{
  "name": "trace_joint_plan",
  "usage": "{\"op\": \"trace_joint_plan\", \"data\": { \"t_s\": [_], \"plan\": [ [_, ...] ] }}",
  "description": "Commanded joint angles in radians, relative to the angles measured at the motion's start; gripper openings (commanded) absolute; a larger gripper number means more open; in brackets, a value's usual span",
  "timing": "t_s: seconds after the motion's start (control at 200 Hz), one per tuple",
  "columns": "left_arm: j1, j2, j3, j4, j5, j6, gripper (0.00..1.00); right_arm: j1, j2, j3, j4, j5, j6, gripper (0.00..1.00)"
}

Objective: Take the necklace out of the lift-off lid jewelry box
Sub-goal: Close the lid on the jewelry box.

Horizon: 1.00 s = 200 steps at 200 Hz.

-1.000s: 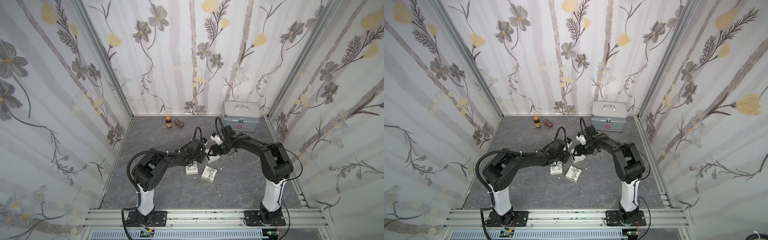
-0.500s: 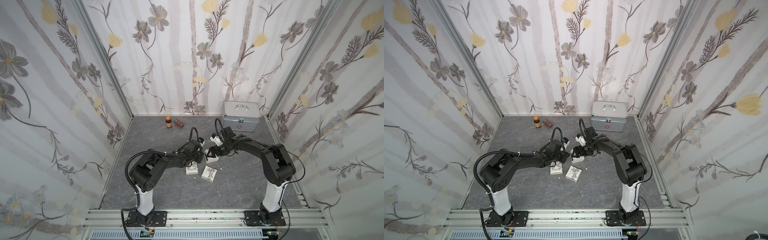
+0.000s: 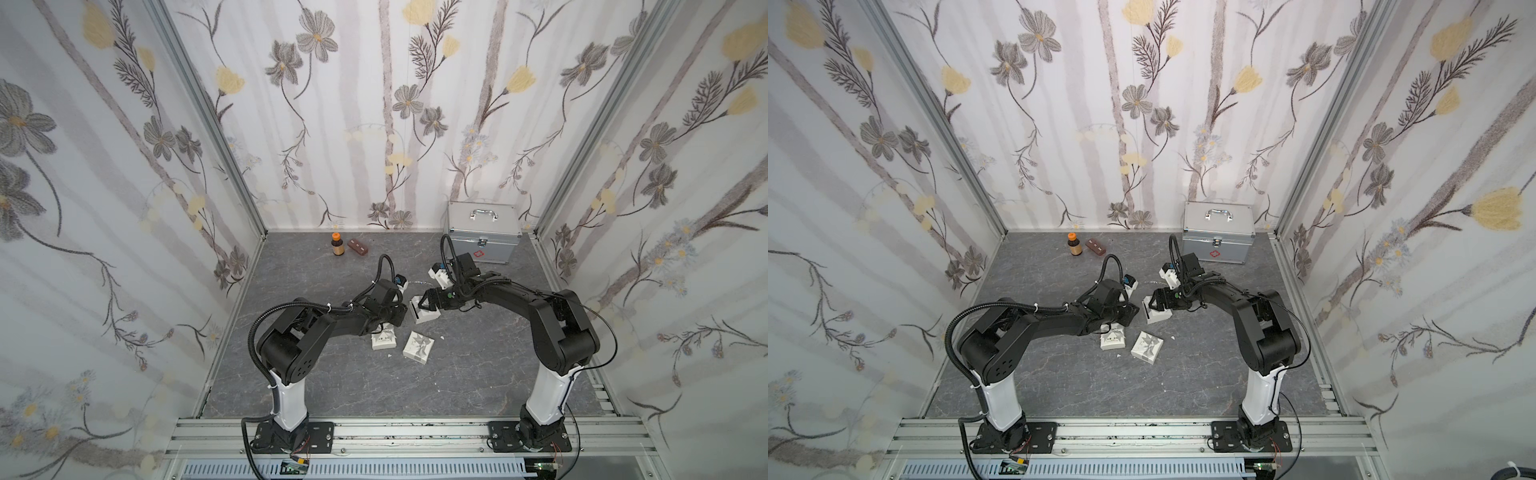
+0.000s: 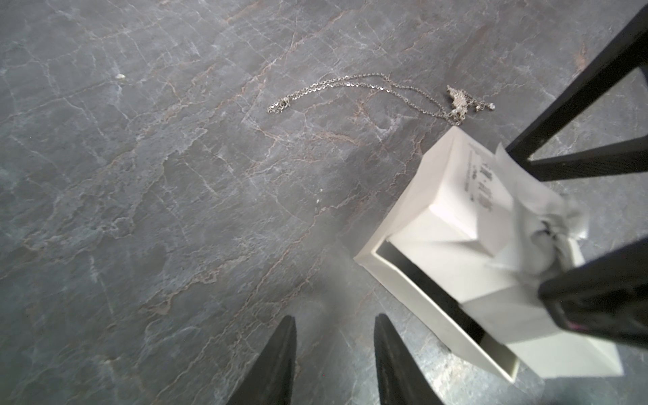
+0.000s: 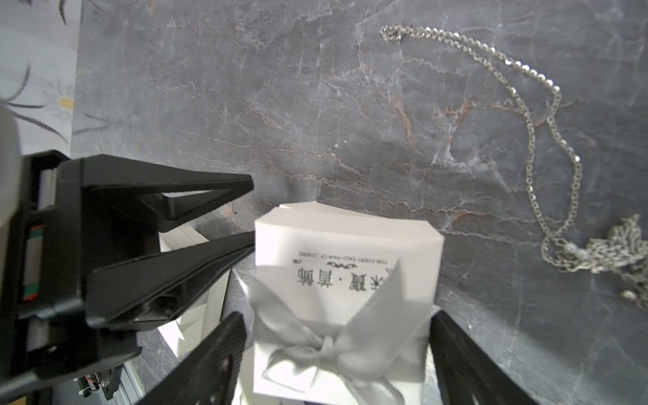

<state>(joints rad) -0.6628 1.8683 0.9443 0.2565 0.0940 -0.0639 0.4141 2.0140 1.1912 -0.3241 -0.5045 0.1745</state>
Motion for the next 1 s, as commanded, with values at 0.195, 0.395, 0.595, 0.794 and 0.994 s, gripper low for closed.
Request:
{"op": "trace_joint_plan", "data": {
  "t_s": [0.195,0.395,0.595,0.794,0.994],
  "plan": [
    [0.0,0.017,0.026,0.042,0.044,-0.012,0.39,-0.012,-0.03,-0.026,0.072,-0.03,0.028,0.75],
    [-0.004,0.035,0.04,0.041,0.055,-0.016,0.39,-0.015,-0.005,-0.021,0.073,-0.035,0.036,0.69],
    [-0.009,0.045,0.039,0.041,0.057,-0.015,0.39,-0.014,0.005,-0.021,0.076,-0.058,0.037,0.68],
    [-0.018,0.045,0.045,0.051,0.068,-0.016,0.39,-0.005,0.011,-0.017,0.076,-0.062,0.039,0.67],
    [-0.026,0.055,0.053,0.059,0.071,-0.019,0.39,0.014,0.024,-0.004,0.06,-0.031,0.039,0.64]
  ]
}}
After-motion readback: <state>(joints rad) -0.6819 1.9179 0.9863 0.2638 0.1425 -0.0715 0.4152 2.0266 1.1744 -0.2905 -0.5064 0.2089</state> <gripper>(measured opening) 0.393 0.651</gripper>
